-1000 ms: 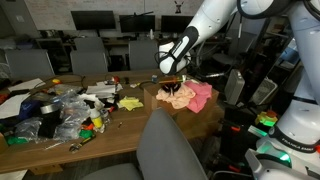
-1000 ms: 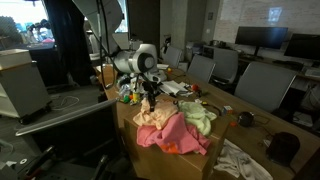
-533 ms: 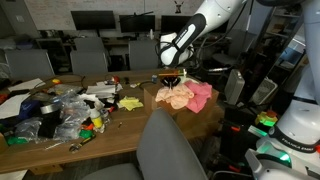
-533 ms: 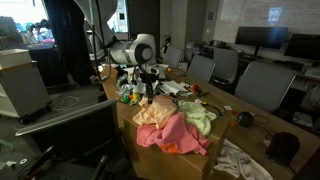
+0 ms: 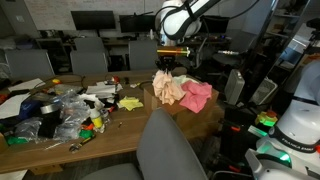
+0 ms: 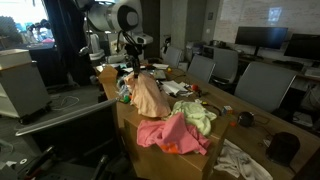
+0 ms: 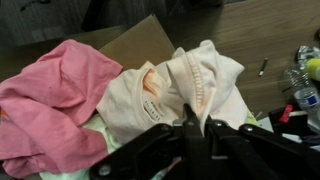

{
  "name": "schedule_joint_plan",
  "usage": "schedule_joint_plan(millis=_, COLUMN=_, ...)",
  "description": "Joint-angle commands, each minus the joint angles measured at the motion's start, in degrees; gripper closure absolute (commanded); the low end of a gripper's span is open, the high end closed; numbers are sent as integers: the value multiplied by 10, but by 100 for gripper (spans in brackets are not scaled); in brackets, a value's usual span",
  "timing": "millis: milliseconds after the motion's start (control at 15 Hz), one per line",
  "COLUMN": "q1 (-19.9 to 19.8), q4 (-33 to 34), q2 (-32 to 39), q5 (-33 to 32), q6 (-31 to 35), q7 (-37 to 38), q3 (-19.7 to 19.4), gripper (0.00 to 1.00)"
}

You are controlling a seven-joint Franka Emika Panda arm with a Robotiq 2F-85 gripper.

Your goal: Pick the clothes and put them on the back rest of the chair

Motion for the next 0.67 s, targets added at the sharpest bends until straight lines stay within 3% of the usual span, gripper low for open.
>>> schedule_joint_plan(millis=0, q1=3, q4=-16, q2=-87, q5=-18, q6=-57, q7=-26, q3=35, gripper=98)
schedule_joint_plan(millis=600, q1=26, q4=39, q2=-172, q5=-105, q6=-201, q7=-49, q3=145, gripper=98)
